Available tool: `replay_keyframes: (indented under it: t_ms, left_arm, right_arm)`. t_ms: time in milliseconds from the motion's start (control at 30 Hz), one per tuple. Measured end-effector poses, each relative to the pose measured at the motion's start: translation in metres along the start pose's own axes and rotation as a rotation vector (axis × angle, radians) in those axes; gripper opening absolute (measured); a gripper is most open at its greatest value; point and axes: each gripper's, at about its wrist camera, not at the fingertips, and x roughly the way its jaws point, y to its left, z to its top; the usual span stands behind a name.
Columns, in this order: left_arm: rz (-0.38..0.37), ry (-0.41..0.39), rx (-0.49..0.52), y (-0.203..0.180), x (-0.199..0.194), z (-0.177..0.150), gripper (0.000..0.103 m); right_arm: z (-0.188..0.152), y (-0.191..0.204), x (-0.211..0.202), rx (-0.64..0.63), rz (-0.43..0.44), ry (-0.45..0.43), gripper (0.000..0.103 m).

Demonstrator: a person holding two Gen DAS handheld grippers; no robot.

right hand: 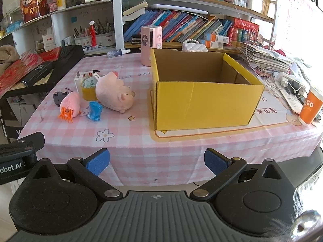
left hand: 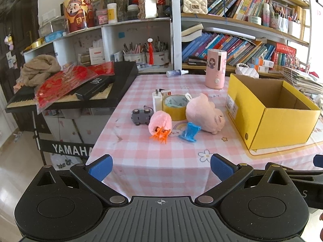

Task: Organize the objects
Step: 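Move both tools toward the toys beside the yellow box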

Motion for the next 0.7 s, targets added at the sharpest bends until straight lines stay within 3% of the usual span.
replay_keyframes:
  t_ms: [300,700]
  left_arm:
    - [-0.007,0.027,-0.021,0.012,0.016,-0.001,0.103]
    - [0.03,0.061,-0.07,0.037,0.047,0.006,0.103]
  right_arm:
    - [0.012,0.02,0.012,-0.033,0.033,-0.003,0.092]
    - [0.031,0.051,0.053,-0.11,0.149,0.043,0.078]
